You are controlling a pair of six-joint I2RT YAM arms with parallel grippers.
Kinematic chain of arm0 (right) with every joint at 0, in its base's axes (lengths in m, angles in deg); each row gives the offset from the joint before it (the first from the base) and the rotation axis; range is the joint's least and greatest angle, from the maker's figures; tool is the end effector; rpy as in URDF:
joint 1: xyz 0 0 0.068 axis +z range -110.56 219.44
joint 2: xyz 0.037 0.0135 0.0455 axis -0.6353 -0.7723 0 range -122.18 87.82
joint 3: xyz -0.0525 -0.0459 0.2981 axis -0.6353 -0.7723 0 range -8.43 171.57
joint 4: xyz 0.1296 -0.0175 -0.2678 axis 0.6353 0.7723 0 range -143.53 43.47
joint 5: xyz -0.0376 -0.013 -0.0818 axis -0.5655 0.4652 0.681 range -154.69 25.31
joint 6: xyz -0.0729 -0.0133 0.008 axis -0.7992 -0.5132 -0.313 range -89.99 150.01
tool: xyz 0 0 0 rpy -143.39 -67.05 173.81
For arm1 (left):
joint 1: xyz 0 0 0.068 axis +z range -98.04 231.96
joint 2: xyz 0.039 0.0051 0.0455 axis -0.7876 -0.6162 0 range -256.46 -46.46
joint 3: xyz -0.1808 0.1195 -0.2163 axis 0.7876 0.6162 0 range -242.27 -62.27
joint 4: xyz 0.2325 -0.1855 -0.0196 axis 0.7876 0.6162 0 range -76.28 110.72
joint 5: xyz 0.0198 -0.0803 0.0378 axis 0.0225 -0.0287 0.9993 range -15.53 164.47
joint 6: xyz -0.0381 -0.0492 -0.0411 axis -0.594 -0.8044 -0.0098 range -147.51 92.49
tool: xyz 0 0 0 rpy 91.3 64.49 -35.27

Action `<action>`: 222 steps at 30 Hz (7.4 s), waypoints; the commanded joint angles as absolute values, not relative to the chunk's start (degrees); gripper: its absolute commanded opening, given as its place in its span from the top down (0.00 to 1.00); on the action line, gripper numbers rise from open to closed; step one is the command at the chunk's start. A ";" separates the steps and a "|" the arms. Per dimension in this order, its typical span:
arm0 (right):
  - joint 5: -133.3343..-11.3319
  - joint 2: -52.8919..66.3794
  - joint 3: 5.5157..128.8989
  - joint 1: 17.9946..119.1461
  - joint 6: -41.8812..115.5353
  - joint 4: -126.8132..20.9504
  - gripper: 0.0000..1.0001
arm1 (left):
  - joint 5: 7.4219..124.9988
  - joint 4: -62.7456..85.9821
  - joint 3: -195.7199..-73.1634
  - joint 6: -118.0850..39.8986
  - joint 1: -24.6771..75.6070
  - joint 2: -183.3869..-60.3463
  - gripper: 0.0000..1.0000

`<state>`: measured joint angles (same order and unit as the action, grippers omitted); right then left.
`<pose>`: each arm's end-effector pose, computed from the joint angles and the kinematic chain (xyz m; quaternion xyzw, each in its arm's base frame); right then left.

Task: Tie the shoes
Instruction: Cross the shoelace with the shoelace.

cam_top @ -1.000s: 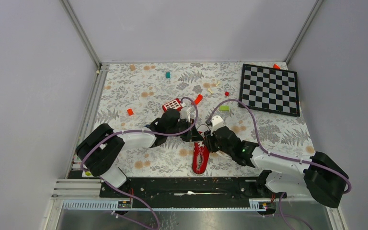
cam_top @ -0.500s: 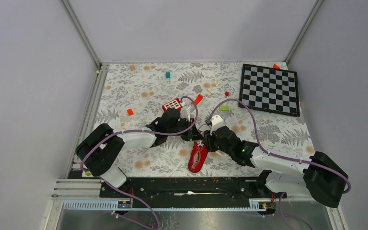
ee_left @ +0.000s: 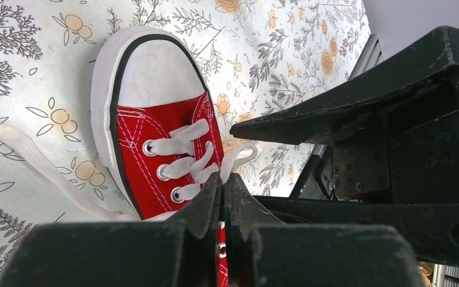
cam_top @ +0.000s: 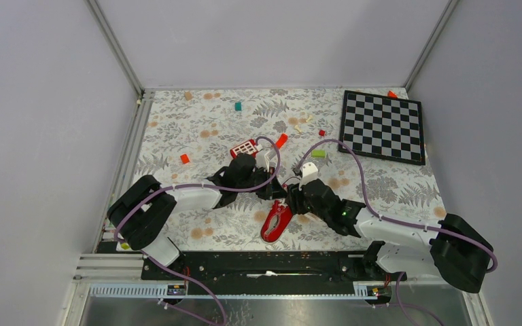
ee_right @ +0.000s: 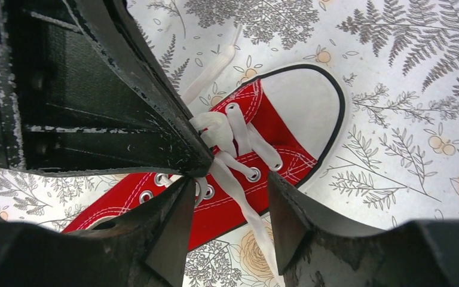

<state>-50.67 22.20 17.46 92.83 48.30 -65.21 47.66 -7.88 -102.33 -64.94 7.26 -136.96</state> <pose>0.1746 0.2095 0.1866 -0.1967 0.8303 0.2142 0.4754 0.2384 -0.2756 0.1686 0.1709 0.8283 -0.4756 0.2420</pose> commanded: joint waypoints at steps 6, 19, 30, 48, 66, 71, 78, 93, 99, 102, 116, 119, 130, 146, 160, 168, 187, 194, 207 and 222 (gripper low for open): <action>-34.33 20.29 23.78 96.53 52.68 -59.96 0.47 | 47.41 -9.13 -104.19 -65.75 6.88 -135.55 1.00; -28.53 18.25 26.99 97.22 56.01 -51.55 0.51 | 46.81 -9.22 -104.50 -66.08 6.88 -136.07 1.00; -29.76 16.28 27.07 97.19 55.39 -55.34 0.72 | 47.21 -9.70 -103.75 -66.62 6.88 -135.80 1.00; -28.69 13.76 25.80 97.19 52.87 -62.40 1.00 | 46.68 -10.10 -103.67 -66.98 6.88 -136.31 1.00; -50.37 20.96 4.34 95.89 53.52 -96.53 1.00 | 44.26 -9.29 -102.22 -66.98 6.89 -135.15 1.00; -59.04 19.14 2.14 91.35 60.70 -102.55 1.00 | 43.63 -9.52 -101.03 -67.28 6.92 -134.34 1.00; -71.67 15.31 0.36 84.20 67.18 -109.05 1.00 | 43.94 -10.39 -99.35 -67.84 6.96 -133.56 1.00; -90.75 -5.05 1.43 75.39 81.93 -137.75 1.00 | 42.40 -12.05 -98.07 -68.67 9.17 -133.98 1.00; -90.30 -3.81 1.63 74.83 80.74 -137.59 1.00 | 41.89 -11.98 -97.63 -68.29 10.14 -134.44 1.00; -89.37 -3.08 1.33 74.72 79.93 -137.59 1.00 | 41.37 -12.48 -97.53 -68.36 10.32 -134.90 1.00; -86.90 7.72 4.08 74.85 69.16 -120.39 1.00 | 40.46 -12.51 -98.66 -68.24 10.59 -135.69 1.00; -88.24 9.88 5.07 74.82 67.40 -116.46 1.00 | 40.52 -12.71 -98.66 -68.23 10.75 -136.03 1.00; -93.16 0.66 4.17 74.84 78.96 -134.93 1.00 | 40.16 -14.02 -98.08 -68.60 10.96 -137.02 1.00; -99.98 -0.52 7.91 74.83 84.57 -138.96 1.00 | 39.79 -17.00 -97.44 -69.00 12.08 -139.26 1.00; -109.35 -1.36 11.84 74.83 92.29 -139.39 1.00 | 38.26 -21.23 -97.34 -69.99 12.97 -142.97 1.00; -110.76 -0.40 13.64 74.86 94.03 -139.45 1.00 | 36.05 -22.96 -98.05 -70.42 13.47 -146.34 1.00; -108.80 1.66 16.68 74.73 102.84 -139.40 1.00 | 36.15 -28.29 -93.99 -74.49 13.49 -143.86 1.00; -102.22 4.41 11.97 74.83 97.53 -139.32 1.00 | 36.92 -31.09 -90.60 -77.97 13.26 -142.19 1.00; -101.23 0.30 11.72 74.41 96.33 -139.35 1.00 | 43.74 -25.36 -88.77 -79.48 9.57 -138.52 1.00; -101.27 -1.52 10.26 73.98 94.00 -138.96 1.00 | 42.95 -25.51 -89.78 -82.64 9.81 -144.57 1.00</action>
<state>-96.64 -3.33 5.94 72.55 93.12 -117.64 42.27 -30.18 -92.18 -81.77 12.11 -140.78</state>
